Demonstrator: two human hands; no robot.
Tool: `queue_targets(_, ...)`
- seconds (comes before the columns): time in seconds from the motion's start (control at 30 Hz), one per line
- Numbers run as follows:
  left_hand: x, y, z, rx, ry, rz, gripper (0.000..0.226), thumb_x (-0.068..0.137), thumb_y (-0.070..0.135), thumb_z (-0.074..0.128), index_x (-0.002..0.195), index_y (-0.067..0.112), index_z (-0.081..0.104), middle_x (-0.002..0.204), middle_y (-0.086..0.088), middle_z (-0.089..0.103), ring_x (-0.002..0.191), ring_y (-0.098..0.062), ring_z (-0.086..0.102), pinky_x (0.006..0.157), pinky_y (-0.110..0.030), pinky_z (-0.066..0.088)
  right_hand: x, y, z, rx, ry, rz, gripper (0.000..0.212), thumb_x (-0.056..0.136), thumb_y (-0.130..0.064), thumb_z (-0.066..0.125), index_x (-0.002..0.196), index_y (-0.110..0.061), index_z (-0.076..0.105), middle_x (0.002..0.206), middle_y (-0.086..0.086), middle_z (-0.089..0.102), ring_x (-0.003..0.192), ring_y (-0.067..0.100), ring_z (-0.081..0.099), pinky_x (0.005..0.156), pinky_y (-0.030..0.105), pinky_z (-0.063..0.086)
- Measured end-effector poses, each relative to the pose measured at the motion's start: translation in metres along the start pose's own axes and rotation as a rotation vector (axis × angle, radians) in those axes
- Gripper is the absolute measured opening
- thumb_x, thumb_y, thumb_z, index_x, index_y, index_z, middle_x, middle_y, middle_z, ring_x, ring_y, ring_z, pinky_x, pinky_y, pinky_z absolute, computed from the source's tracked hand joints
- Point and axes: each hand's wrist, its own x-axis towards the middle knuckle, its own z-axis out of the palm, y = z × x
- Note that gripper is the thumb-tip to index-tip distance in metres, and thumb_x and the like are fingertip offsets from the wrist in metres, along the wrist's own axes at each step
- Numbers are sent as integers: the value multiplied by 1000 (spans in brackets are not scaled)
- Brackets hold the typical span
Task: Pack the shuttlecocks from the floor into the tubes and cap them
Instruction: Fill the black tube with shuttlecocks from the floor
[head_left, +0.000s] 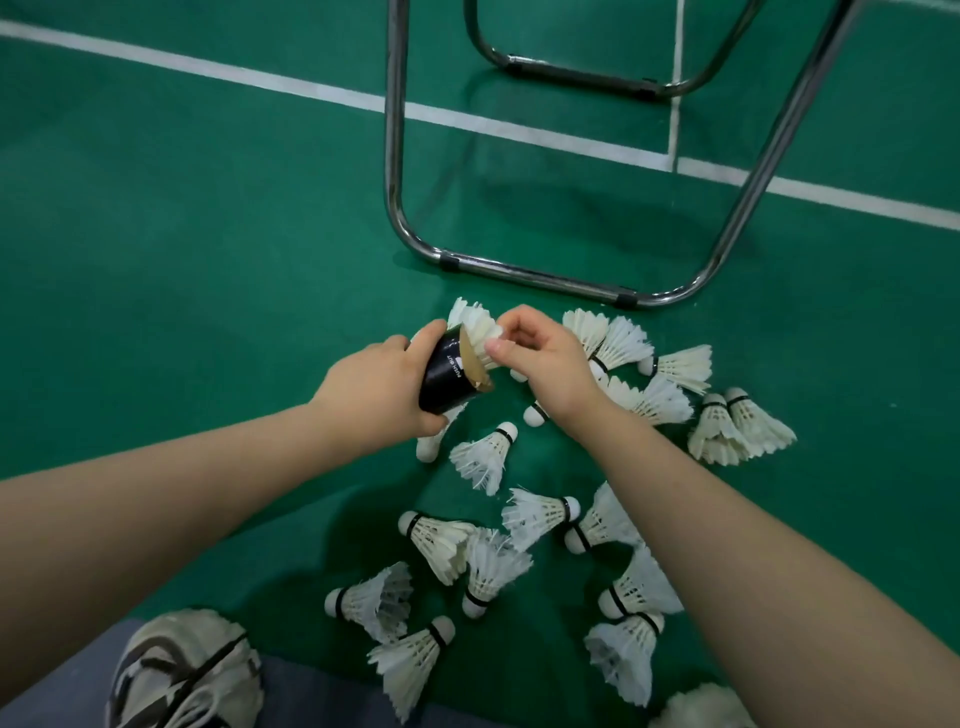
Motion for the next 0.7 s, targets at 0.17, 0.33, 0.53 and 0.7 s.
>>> queue_targets(0.17, -6, 12, -11, -4, 18, 1, 93, 70, 50, 68, 143, 29, 14, 109, -4, 54, 95, -25, 56, 69, -32, 45, -17, -12, -2, -29, -55, 27, 13, 92, -15, 54, 80, -12, 58, 74, -6, 58, 76, 13, 53, 80, 31, 43)
queue_targets(0.33, -12, 26, -23, 24, 49, 36, 94, 71, 52, 67, 144, 29, 13, 112, -4, 55, 97, -24, 57, 70, -32, 45, -31, -30, -6, -56, -210, 159, 25, 95, -32, 46, 100, -17, 65, 89, -7, 64, 82, 0, 56, 74, 7, 40)
queue_targets(0.53, -22, 42, -36, 63, 109, 101, 90, 74, 51, 63, 144, 25, 14, 108, -5, 56, 94, -25, 58, 71, -35, 48, -40, -51, -7, -126, -408, 247, 24, 72, -18, 74, 94, -17, 64, 89, -2, 66, 84, 8, 60, 73, 13, 46)
queue_targets(0.7, -25, 46, -57, 81, 144, 103, 91, 74, 50, 63, 145, 24, 13, 111, -6, 55, 97, -26, 57, 72, -34, 47, -45, -71, -5, -216, -335, 170, 24, 78, -15, 72, 101, -14, 63, 93, 1, 65, 86, 11, 59, 76, 16, 46)
